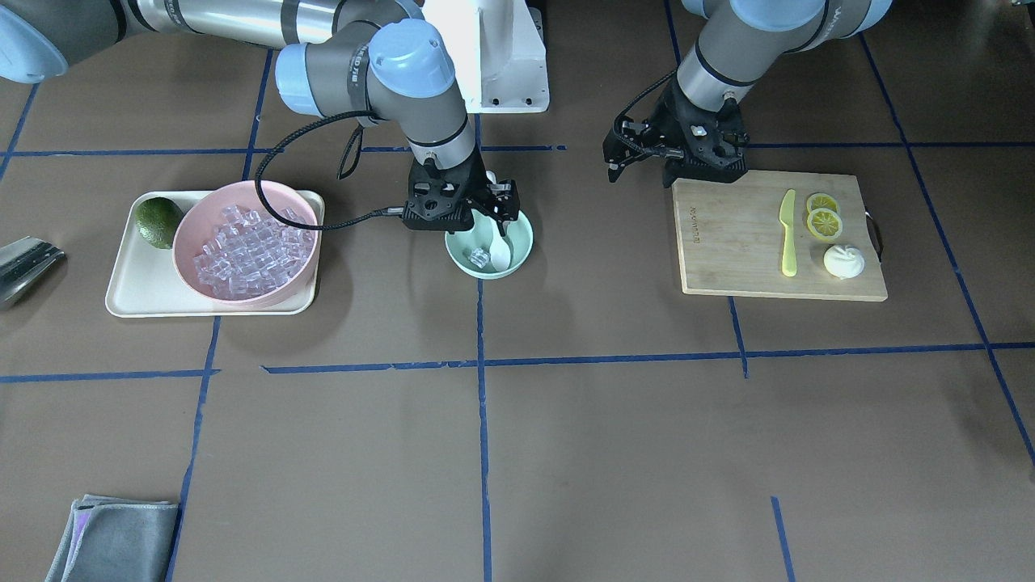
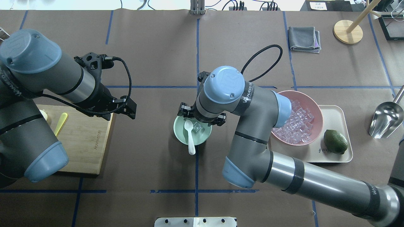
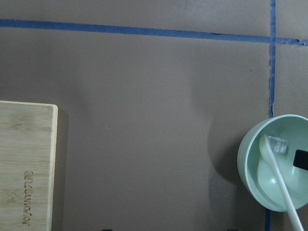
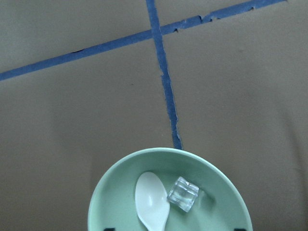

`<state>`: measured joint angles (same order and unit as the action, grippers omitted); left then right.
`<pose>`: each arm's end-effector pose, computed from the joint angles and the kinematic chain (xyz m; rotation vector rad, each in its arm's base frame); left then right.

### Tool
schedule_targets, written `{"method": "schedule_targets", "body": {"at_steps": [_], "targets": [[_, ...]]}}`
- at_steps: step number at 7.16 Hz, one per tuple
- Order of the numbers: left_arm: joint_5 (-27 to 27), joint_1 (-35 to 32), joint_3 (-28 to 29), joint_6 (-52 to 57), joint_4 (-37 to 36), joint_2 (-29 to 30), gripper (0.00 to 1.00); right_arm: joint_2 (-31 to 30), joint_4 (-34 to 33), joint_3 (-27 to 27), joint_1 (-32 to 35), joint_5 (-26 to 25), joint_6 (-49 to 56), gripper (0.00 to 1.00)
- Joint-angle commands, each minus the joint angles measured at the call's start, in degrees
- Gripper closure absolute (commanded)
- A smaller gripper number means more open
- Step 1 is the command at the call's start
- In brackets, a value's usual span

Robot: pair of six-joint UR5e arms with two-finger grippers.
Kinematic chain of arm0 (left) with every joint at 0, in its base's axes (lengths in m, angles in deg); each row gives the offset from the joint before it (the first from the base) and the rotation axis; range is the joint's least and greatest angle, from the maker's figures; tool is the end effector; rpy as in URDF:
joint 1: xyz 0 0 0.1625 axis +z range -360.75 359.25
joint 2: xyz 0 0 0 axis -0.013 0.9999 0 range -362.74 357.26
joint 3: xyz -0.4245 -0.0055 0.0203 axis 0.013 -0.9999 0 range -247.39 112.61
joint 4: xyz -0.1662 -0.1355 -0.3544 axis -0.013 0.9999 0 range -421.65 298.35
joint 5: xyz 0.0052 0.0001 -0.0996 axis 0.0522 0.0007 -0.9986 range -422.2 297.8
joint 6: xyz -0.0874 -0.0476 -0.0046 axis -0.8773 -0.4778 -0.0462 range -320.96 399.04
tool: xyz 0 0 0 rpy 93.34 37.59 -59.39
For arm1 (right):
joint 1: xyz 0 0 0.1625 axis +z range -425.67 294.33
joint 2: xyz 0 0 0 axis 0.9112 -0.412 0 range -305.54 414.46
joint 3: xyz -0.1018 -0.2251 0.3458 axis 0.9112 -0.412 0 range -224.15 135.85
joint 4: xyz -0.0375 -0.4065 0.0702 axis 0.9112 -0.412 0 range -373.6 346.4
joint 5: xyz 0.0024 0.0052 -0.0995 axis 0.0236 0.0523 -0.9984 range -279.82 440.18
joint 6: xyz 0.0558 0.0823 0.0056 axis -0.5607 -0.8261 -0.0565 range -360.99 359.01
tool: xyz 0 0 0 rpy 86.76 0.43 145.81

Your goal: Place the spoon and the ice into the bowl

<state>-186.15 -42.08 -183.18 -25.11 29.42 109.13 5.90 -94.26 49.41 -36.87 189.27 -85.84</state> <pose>0.3619 -0.4218 0.2466 -0.0065 0.9918 0.0043 -0.5589 -0.4223 0.1776 -0.0201 -0.9894 0.2206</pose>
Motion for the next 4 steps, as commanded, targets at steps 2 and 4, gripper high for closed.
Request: {"method": "schedule_targets", "body": {"at_steps": [2,4], "targets": [[-0.2,-2.7,-3.1,8.1,0.1,-7.7,0.16,-17.6,-0.1,15.3,8.8,8.4,7.0,0.00],[-0.8,-8.0,-4.8,20.0,0.1,-15.9,0.16,-34.7,-0.1,25.2,17.5,11.5,14.6,0.00]]}}
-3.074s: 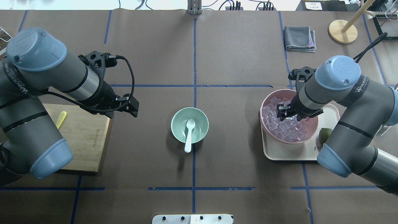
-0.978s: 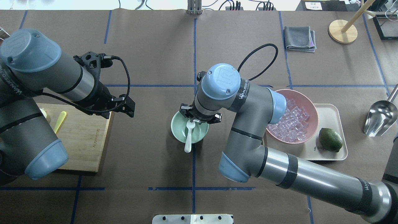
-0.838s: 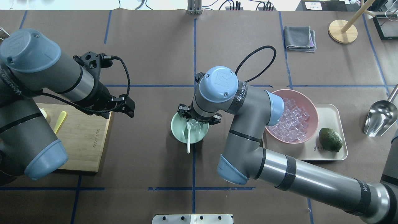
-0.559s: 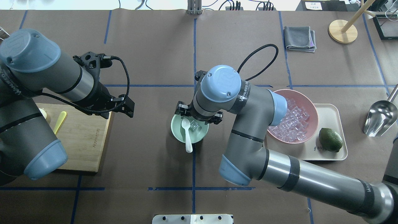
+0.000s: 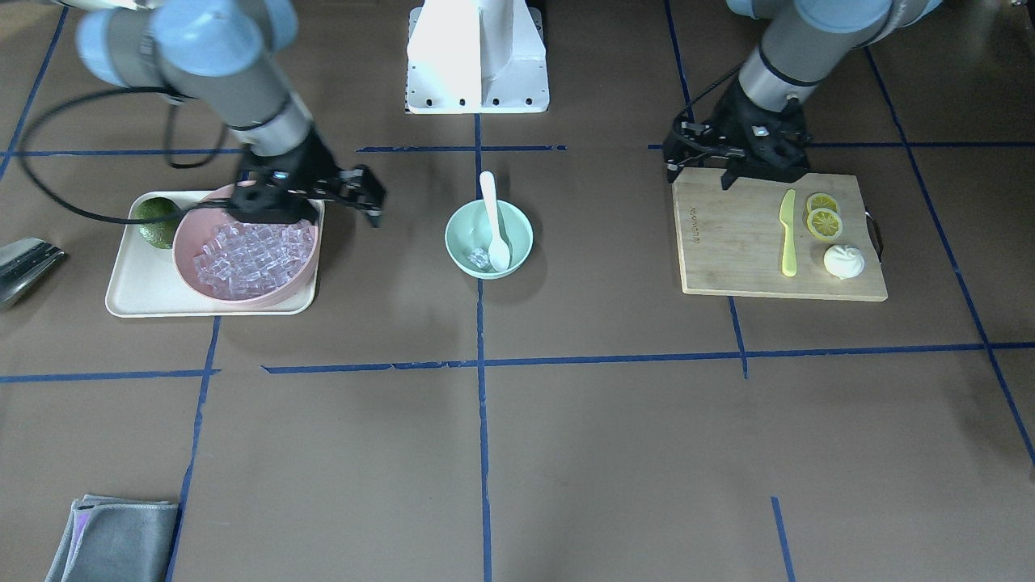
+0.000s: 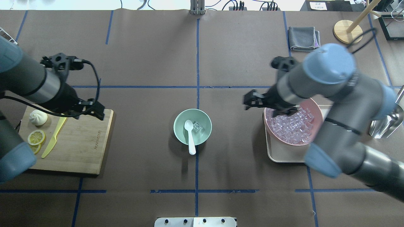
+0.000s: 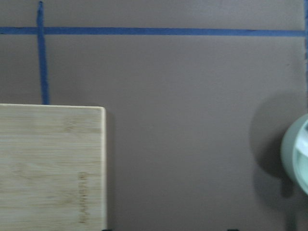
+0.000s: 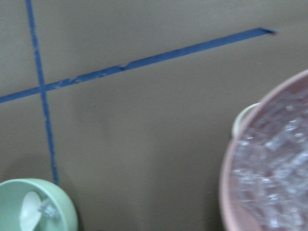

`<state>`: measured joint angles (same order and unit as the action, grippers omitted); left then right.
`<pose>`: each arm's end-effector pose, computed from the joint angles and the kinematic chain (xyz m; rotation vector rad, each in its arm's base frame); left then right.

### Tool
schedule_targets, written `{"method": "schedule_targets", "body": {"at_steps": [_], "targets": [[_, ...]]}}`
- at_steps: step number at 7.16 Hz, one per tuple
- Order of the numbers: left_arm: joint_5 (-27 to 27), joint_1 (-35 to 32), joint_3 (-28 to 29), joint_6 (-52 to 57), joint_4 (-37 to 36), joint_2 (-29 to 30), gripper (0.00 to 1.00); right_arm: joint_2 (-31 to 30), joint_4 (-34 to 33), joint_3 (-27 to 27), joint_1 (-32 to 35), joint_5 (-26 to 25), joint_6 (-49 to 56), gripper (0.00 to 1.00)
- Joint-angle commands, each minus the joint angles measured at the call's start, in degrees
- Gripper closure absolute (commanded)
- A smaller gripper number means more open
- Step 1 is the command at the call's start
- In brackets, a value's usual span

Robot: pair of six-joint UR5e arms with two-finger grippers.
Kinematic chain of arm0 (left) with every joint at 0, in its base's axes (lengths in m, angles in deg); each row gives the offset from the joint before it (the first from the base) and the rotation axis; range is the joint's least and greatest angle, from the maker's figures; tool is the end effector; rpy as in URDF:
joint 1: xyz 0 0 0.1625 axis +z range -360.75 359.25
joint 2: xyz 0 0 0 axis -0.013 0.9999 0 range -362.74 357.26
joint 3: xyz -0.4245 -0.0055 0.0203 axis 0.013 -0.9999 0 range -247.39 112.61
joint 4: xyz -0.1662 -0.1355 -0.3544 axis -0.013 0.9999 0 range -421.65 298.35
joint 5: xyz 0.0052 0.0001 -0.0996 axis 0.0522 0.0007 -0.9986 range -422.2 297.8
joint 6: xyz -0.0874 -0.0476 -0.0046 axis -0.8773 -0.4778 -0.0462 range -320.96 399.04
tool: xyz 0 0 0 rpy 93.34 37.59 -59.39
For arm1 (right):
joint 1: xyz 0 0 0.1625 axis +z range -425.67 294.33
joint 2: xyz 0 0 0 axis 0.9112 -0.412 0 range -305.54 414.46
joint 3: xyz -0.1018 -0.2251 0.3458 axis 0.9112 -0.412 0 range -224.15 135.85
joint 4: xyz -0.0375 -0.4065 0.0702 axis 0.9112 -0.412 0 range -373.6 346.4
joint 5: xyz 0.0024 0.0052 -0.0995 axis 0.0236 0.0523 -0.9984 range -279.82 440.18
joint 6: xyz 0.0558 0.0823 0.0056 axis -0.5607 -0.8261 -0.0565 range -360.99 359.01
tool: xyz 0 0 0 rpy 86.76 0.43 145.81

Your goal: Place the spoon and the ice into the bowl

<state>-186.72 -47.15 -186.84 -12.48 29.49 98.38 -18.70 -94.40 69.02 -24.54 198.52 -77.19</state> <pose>0.2953 -0.4215 0.3194 0.0516 0.9072 0.0907 -0.3614 -0.4299 0.2989 -0.0235 -0.9602 0.2274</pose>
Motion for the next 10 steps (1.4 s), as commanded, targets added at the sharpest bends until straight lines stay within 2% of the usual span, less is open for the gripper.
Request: {"method": "schedule_targets", "body": {"at_steps": [1,2,3,4,5,6,7,8,9,10], "targets": [[-0.3,-6.7,-1.1,14.4,-0.2,-8.4,0.16,-15.3,0.1,6.3,11.5,6.3,15.5,0.00],[-0.3,-9.9,-1.1,21.8,-0.3,-12.1,0.16,-20.1,0.1,6.1,17.6,10.4,25.6,0.00],[-0.4,-15.8,-0.4,30.3,-0.9,-14.0,0.16,-23.8,-0.4,5.5,23.8,12.5,34.8,0.00],[-3.0,-22.0,2.0,40.6,-1.0,-16.0,0.16,-27.4,-0.7,3.4,29.5,12.8,45.1,0.00],[-9.4,-28.9,8.3,47.7,-2.0,-16.0,0.13,-28.3,-0.8,-0.5,35.0,14.0,55.9,0.00],[-10.8,-34.4,13.2,57.7,-2.7,-16.1,0.07,-27.8,-2.3,-5.4,39.2,16.5,64.2,0.00],[-11.8,-40.1,18.4,62.5,-2.5,-15.4,0.00,-28.3,-3.3,-7.2,43.2,16.5,69.6,0.00],[-16.4,-41.3,20.2,62.3,-2.8,-15.4,0.00,-28.1,-6.6,-8.6,46.1,16.1,76.9,0.00],[-17.9,-42.0,21.5,61.8,-4.2,-15.1,0.00,-28.0,-9.7,-8.9,46.8,15.6,81.9,0.00],[-18.0,-43.3,20.8,59.7,-8.0,-13.8,0.00,-27.7,-10.4,-9.6,46.9,15.3,82.0,0.00]]}}
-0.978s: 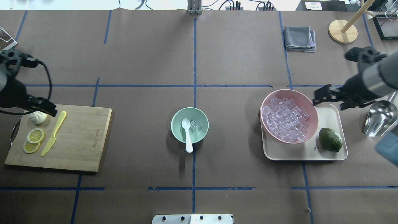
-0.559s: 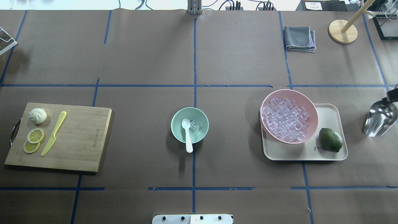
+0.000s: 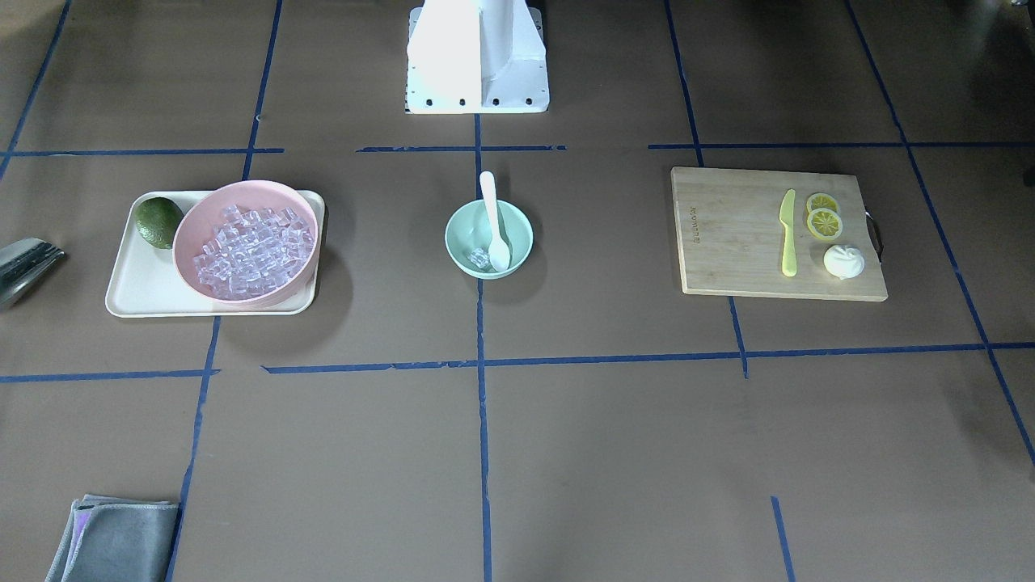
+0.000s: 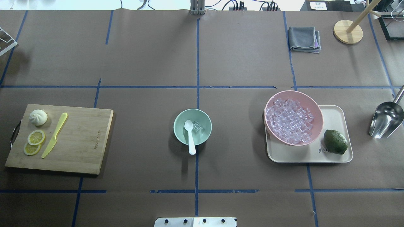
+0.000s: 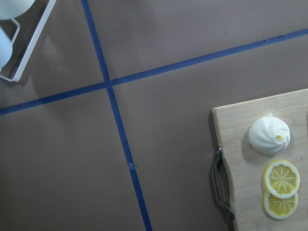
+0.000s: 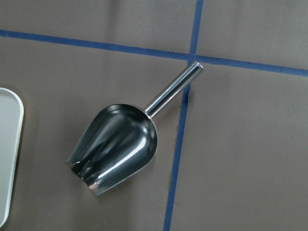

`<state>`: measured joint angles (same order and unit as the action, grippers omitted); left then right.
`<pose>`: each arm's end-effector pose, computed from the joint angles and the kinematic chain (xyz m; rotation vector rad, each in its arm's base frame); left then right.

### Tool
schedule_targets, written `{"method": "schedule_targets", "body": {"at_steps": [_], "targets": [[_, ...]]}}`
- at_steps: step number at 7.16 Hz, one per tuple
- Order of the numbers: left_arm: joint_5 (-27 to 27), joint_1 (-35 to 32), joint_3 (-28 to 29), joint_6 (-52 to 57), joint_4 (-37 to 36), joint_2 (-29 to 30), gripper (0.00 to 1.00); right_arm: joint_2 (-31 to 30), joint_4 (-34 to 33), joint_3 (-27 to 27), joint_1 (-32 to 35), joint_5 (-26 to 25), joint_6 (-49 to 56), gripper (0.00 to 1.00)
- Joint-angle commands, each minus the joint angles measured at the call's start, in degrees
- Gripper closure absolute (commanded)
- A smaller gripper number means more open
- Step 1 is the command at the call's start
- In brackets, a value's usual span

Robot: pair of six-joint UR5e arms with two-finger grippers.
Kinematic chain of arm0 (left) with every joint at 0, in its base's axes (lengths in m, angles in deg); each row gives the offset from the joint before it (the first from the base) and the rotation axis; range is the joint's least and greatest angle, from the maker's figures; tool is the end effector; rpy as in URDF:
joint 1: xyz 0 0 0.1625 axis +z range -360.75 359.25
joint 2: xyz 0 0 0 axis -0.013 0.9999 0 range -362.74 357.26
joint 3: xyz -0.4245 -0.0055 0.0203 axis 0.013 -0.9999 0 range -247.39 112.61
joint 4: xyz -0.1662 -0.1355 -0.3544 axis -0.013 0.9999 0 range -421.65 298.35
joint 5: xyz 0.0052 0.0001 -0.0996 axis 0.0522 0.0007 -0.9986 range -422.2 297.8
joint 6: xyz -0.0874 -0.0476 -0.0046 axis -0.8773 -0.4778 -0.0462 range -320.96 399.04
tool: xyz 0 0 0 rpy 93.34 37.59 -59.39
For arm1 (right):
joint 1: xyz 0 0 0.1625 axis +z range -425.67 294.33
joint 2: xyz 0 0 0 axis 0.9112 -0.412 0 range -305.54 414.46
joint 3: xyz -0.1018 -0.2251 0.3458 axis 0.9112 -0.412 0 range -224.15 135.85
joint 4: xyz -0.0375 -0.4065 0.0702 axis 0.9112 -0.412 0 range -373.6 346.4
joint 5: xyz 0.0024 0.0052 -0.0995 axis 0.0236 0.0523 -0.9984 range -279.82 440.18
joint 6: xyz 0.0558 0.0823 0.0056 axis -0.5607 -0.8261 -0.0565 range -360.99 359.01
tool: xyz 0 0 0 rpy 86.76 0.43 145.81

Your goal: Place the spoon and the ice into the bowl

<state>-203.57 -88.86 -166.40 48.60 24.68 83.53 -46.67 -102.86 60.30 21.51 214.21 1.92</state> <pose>-0.0402 -0.4659 0.6098 0.0865 0.8942 0.1989 0.0437 -0.4167 0.6212 0.0680 -0.7686 -0.1223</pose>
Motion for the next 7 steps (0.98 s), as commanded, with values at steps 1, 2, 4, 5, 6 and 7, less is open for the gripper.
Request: {"method": "schedule_targets", "body": {"at_steps": [1,2,4,5,6,7], "targets": [[-0.6,-1.8,-1.6,-4.4,-4.8,0.8,0.00,0.2,-1.9,-1.6,0.7,-1.1,2.6,0.00],[0.2,-1.6,-1.6,-4.8,-4.5,0.4,0.00,0.4,-2.1,-1.9,0.7,-1.8,2.7,0.00],[5.8,-1.4,-2.2,-4.6,-4.4,0.1,0.00,-0.2,-2.1,-1.9,0.7,-1.1,2.6,0.00],[5.7,-1.4,-2.2,-4.9,-4.3,-0.2,0.00,-0.1,-1.9,-1.9,0.7,-1.2,2.6,0.00],[5.6,-1.4,-2.2,-4.9,-4.2,-1.7,0.00,-0.5,-1.2,-1.9,0.7,-1.8,3.0,0.00],[5.6,-1.3,-2.0,-5.0,-4.2,-1.6,0.00,-0.6,-1.2,-1.9,0.7,-1.5,3.0,0.00]]}}
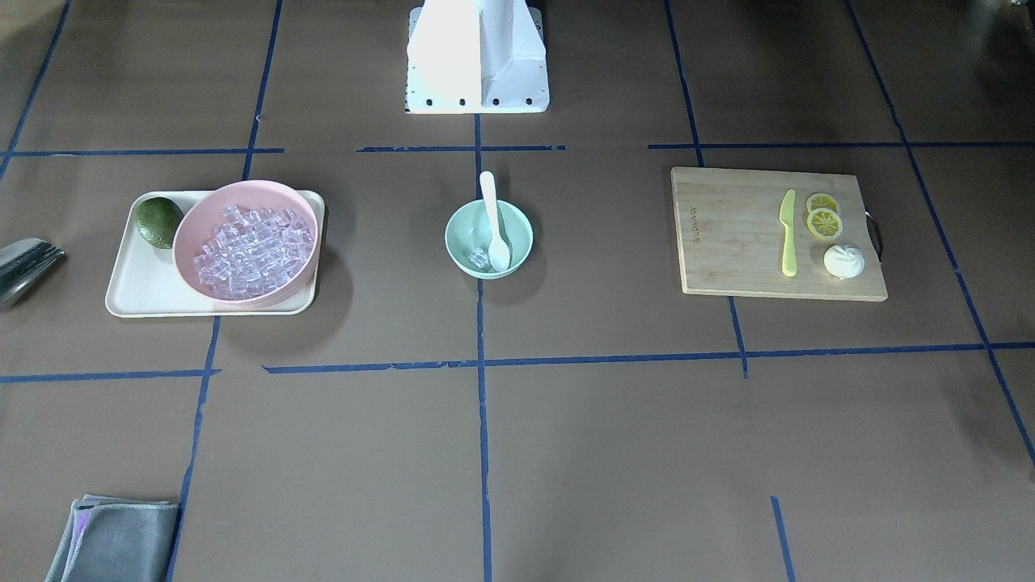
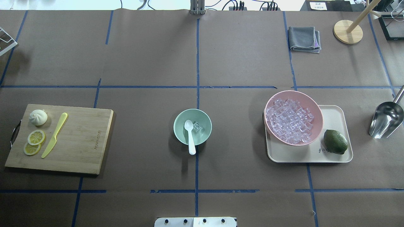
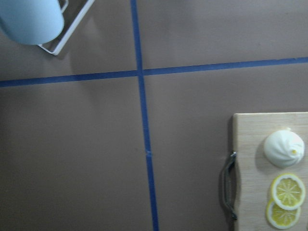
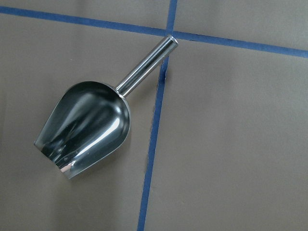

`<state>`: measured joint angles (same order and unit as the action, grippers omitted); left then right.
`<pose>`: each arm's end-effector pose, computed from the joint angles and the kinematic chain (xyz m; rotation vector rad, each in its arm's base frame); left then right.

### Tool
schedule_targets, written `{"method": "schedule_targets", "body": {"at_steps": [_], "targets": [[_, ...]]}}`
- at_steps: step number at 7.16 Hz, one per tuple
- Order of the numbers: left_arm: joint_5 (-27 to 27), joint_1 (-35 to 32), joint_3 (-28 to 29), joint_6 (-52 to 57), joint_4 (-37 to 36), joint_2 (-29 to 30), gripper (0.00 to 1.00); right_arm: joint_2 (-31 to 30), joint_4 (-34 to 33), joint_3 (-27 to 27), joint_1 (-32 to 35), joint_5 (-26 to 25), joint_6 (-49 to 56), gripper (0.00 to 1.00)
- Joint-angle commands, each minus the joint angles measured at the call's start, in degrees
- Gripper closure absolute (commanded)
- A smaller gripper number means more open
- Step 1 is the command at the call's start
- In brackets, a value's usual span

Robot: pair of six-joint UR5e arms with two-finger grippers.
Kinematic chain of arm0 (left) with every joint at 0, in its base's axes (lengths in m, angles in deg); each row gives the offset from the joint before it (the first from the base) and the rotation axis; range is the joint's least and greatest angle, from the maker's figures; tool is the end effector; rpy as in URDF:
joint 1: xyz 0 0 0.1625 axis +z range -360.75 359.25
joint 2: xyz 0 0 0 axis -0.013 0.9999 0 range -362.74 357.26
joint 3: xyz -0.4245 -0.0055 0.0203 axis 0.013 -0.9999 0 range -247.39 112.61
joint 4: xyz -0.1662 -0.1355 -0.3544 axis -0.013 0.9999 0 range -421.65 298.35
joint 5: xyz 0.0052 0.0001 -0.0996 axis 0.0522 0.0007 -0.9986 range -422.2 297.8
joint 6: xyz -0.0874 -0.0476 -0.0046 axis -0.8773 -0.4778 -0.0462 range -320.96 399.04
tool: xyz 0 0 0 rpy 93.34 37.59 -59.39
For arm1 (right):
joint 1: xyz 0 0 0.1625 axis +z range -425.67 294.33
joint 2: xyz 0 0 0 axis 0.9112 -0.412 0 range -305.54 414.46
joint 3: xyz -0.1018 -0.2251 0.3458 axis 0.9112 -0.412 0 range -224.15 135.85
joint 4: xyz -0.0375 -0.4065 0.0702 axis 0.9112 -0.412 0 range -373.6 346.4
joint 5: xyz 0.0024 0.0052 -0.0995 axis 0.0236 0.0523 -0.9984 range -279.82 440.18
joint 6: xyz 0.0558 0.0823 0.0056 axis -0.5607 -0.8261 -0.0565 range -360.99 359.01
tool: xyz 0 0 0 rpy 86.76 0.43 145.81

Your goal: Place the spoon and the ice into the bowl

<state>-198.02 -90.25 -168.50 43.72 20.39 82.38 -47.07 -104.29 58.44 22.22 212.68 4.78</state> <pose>-0.0579 -0.4518 0.6158 0.0008 0.8002 0.0736 0.0510 -0.4095 0.6445 0.0299 -0.7418 -0.1337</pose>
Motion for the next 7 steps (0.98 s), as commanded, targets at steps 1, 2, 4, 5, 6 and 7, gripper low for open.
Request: {"method": "schedule_targets", "body": {"at_steps": [1,2,4,5,6,7], "targets": [[-0.1,0.0,-2.5,0.2,0.0,-2.1,0.00,-0.2,0.2,-0.4,0.0,0.2,-0.1,0.00],[-1.5,0.0,-4.9,0.3,3.7,-5.1,0.00,-0.1,0.1,-0.9,0.0,0.4,-0.5,0.00],[-1.6,0.1,-4.1,0.3,4.5,-5.7,0.00,0.1,0.2,-0.9,0.0,0.4,-0.6,0.00],[-1.5,0.1,-3.3,0.4,4.4,-5.7,0.00,0.1,0.2,-0.4,0.0,0.5,-0.5,0.00],[-1.5,0.1,-2.6,0.4,4.3,-5.6,0.00,0.2,0.3,-0.4,0.0,1.7,-0.5,0.00],[-1.4,0.2,-2.9,0.4,4.3,-5.8,0.00,0.5,0.3,-0.6,0.0,2.1,-0.7,0.00]]}}
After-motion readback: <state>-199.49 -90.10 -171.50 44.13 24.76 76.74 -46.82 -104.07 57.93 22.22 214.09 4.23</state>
